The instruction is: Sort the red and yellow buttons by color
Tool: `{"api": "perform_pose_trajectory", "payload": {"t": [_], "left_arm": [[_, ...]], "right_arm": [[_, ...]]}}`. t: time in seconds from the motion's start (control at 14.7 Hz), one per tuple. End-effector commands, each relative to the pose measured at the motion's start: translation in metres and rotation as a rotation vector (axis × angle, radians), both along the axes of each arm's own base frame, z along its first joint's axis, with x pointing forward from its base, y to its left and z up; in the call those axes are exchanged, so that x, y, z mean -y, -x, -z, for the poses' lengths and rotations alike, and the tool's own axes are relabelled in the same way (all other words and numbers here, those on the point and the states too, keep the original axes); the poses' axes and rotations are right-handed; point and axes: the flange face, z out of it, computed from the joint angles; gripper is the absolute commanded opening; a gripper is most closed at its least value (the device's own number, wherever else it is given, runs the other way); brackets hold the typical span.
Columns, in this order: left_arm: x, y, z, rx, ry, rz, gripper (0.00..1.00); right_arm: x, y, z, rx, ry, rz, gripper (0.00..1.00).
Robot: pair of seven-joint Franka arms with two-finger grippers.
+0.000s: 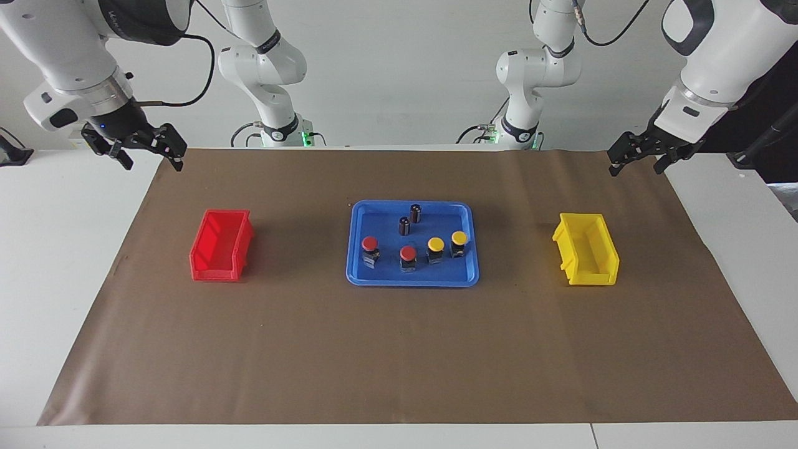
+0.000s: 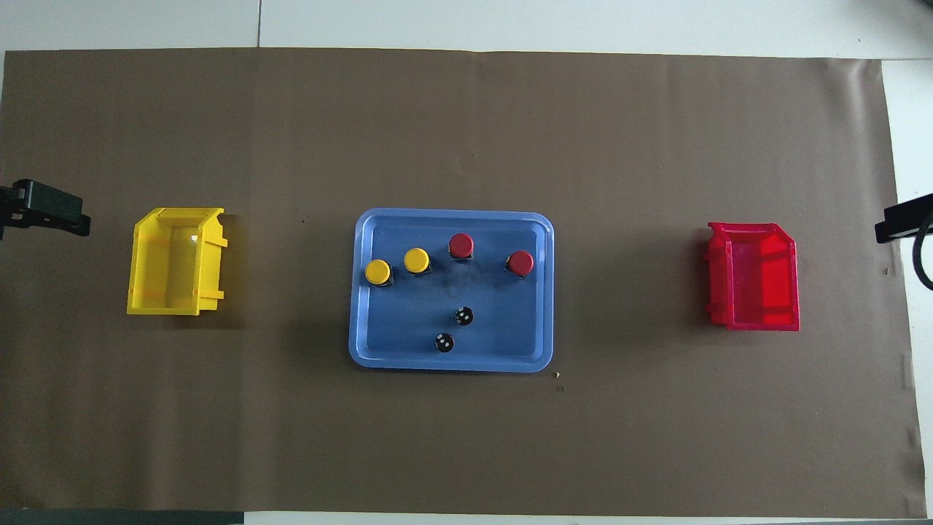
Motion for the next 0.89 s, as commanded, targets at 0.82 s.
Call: {"api": "perform_pose_trajectory", "payload": {"t": [0.82], "left_arm": [[-0.002, 0.008, -0.002, 0.006, -0.019, -0.011, 1.00]], "right_arm": [[-0.008, -0.001, 0.002, 0.003, -0.012, -0.014, 1.00]]}}
